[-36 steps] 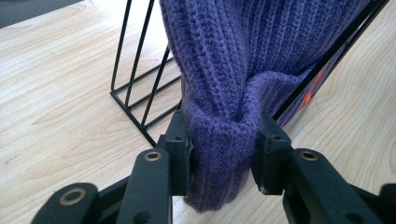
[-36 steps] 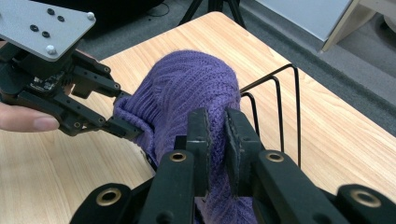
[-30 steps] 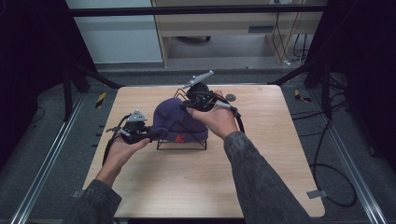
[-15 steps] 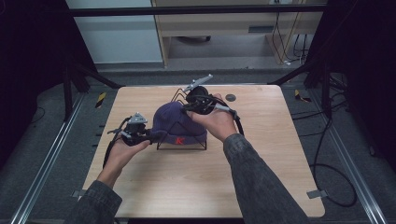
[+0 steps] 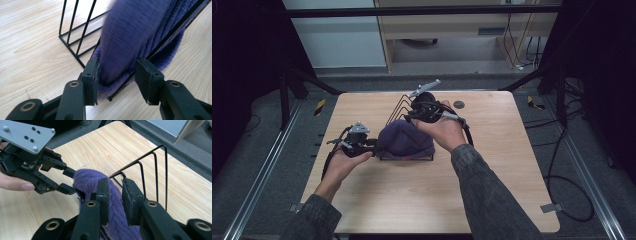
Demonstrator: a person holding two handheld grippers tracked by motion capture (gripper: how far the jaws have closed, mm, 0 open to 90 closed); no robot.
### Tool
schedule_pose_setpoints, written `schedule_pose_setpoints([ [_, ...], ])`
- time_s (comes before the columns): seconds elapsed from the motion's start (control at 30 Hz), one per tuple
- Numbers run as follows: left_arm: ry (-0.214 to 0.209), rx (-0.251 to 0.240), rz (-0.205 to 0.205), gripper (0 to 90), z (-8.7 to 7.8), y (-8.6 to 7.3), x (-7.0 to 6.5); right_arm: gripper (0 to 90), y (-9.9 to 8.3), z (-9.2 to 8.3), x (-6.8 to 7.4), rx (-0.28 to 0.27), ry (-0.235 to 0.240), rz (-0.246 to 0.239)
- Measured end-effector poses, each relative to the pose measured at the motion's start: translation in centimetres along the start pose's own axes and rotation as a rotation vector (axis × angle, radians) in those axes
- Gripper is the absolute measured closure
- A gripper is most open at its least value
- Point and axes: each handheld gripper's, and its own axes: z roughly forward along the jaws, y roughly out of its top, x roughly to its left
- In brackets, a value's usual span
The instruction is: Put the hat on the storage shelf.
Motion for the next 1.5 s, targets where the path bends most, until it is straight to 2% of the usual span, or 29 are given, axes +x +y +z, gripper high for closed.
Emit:
schedule_pose_setpoints([
  [0.17, 0.029, 0.004, 0.019, 50.8, -0.5, -0.1, -0.2, 75.4, -0.1, -0.3, 0.0, -0.006, -0.007, 0.002],
  [0.23, 0.042, -0.014, 0.031, 49.8, -1.2, -0.1, -0.5, 75.2, -0.1, -0.5, -0.1, -0.009, -0.010, 0.004],
  [0.43, 0.083, -0.027, 0.048, 42.0, -2.4, -0.2, -0.9, 73.7, -0.3, -1.2, -0.1, -0.022, -0.023, 0.007],
  [0.47, 0.094, -0.032, 0.043, 42.0, -2.6, -0.3, -1.0, 73.7, -0.3, -1.2, -0.1, -0.022, -0.023, 0.007],
  [0.5, 0.108, -0.034, 0.038, 38.2, -2.7, -0.6, -1.2, 72.3, -0.5, -1.5, 0.0, -0.022, -0.030, 0.012],
  [0.57, 0.115, -0.034, 0.034, 36.6, -2.7, -0.9, -1.4, 71.7, -0.5, -1.5, -0.1, -0.024, -0.030, 0.010],
  [0.7, 0.120, -0.028, 0.016, 28.1, -2.5, -1.7, -1.7, 68.5, -1.2, -2.3, 0.0, -0.036, -0.044, 0.020],
  [0.93, 0.149, -0.037, -0.061, 12.8, -2.3, -3.1, -1.9, 57.2, -2.3, -3.1, -0.6, -0.039, -0.077, 0.052],
  [1.0, 0.161, -0.035, -0.078, 11.1, -2.3, -3.7, -1.7, 54.3, -2.3, -3.3, -0.8, -0.042, -0.087, 0.063],
  [1.1, 0.170, -0.027, -0.077, 9.9, -2.3, -4.4, -1.4, 48.4, -2.5, -3.8, -1.1, -0.059, -0.100, 0.071],
  [1.2, 0.181, -0.026, -0.105, 9.2, -2.4, -5.2, -1.0, 41.9, -3.0, -4.3, -1.2, -0.063, -0.120, 0.079],
  [1.33, 0.195, 0.011, -0.105, 7.3, -2.4, -6.4, -0.6, 34.4, -3.9, -5.0, -1.4, -0.075, -0.146, 0.097],
  [1.4, 0.195, 0.027, -0.122, 6.6, -2.3, -7.0, -0.2, 29.9, -4.5, -5.2, -1.6, -0.084, -0.150, 0.107],
  [1.5, 0.201, 0.052, -0.124, 5.9, -2.2, -7.6, 0.2, 23.8, -5.7, -5.6, -1.9, -0.076, -0.166, 0.122],
])
